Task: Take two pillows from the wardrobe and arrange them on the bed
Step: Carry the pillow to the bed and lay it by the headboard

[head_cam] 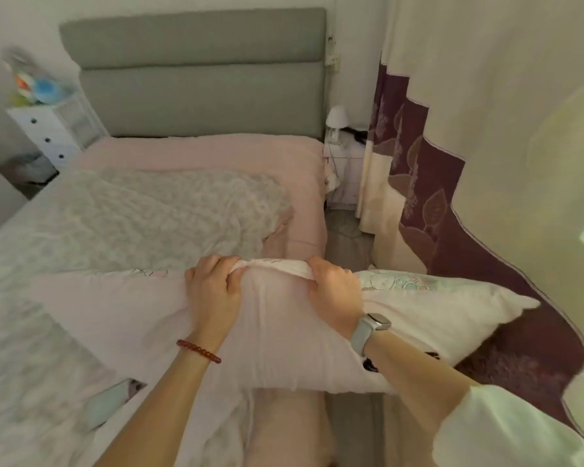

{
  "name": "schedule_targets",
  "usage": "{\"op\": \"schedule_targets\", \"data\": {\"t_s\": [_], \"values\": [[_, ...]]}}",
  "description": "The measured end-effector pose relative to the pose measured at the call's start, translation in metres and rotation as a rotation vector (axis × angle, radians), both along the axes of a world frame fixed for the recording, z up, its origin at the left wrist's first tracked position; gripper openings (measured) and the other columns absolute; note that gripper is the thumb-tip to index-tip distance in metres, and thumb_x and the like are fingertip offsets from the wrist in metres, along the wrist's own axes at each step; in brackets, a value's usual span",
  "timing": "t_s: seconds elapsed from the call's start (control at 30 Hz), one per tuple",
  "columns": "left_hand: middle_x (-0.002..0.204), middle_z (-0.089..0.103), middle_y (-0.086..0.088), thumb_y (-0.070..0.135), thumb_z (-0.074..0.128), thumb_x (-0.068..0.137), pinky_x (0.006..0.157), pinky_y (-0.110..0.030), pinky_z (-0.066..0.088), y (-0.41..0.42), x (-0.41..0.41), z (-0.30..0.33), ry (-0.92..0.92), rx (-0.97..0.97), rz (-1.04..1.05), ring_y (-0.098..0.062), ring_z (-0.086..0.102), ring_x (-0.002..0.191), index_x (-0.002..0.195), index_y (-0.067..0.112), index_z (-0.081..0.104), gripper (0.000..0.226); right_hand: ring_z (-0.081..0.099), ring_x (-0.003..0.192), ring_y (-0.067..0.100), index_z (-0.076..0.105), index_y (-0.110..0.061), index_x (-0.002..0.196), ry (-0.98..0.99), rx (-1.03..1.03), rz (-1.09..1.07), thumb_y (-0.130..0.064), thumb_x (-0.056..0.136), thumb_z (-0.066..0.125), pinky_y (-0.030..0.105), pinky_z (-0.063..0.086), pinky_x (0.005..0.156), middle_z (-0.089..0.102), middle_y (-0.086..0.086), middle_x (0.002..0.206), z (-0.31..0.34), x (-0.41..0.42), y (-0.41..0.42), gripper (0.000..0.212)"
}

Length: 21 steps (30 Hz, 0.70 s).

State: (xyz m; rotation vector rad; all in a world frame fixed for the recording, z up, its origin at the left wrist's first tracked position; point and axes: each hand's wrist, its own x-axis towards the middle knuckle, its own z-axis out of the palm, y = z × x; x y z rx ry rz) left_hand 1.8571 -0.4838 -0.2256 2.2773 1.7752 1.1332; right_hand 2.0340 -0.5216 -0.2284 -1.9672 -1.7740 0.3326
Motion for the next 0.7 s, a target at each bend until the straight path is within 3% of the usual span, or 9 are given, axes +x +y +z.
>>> {"op": "schedule_targets", "data": {"t_s": [0.1,0.2,0.37,0.47,0.57,0.7], "values": [[0.072,0.065,-0.014,0.015,0.053,0.076,0.072,-0.037,0.035,0.054,0.020,0.017,0.012,0.034,0.015,-0.032,0.060,0.073,0.080,0.004,0.069,0.020,0.059,0.095,0.040,0.052,-0.015,0.113,0.019,0.036,0.019,-0.007,0.081,0.043,0.045,0.047,0.077,0.067,0.016,0.105,0.013,0.025,0.066,0.034],[0.072,0.064,-0.012,0.012,0.055,0.075,0.068,-0.033,0.028,0.117,0.048,0.034,0.026,0.086,0.018,-0.032,0.060,0.070,0.079,0.006,0.069,0.016,0.060,0.096,0.038,0.053,-0.012,0.114,0.093,0.106,0.047,-0.002,0.079,0.044,0.046,0.047,0.079,0.066,0.016,0.106,0.024,0.052,0.133,0.037],[0.073,0.064,-0.010,0.010,0.057,0.073,0.066,-0.033,0.025,0.230,0.098,0.049,0.061,0.140,0.055,-0.031,0.059,0.070,0.082,0.010,0.069,0.015,0.060,0.092,0.039,0.057,-0.008,0.105,0.137,0.178,0.099,0.000,0.078,0.046,0.041,0.045,0.071,0.068,0.018,0.100,0.034,0.106,0.247,0.030],[0.072,0.064,-0.012,0.009,0.057,0.072,0.069,-0.036,0.030,0.294,0.127,0.048,0.042,0.139,0.095,-0.031,0.059,0.071,0.081,0.008,0.069,0.015,0.061,0.089,0.037,0.059,-0.013,0.104,0.127,0.195,0.160,-0.005,0.082,0.049,0.033,0.035,0.061,0.069,0.016,0.096,0.035,0.137,0.313,0.026],[0.073,0.064,-0.012,0.014,0.055,0.076,0.071,-0.041,0.037,0.349,0.150,0.043,0.013,0.110,0.120,-0.033,0.058,0.073,0.084,0.007,0.069,0.018,0.061,0.086,0.036,0.059,-0.016,0.103,0.109,0.188,0.221,-0.013,0.085,0.051,0.034,0.033,0.061,0.070,0.015,0.092,0.035,0.161,0.372,0.020],[0.075,0.064,-0.010,0.017,0.053,0.076,0.072,-0.036,0.031,0.412,0.167,0.026,-0.025,0.052,0.157,-0.032,0.058,0.077,0.085,0.009,0.069,0.020,0.060,0.088,0.035,0.059,-0.018,0.103,0.112,0.150,0.278,-0.017,0.086,0.051,0.033,0.034,0.061,0.070,0.012,0.095,0.027,0.182,0.440,0.019]]}}
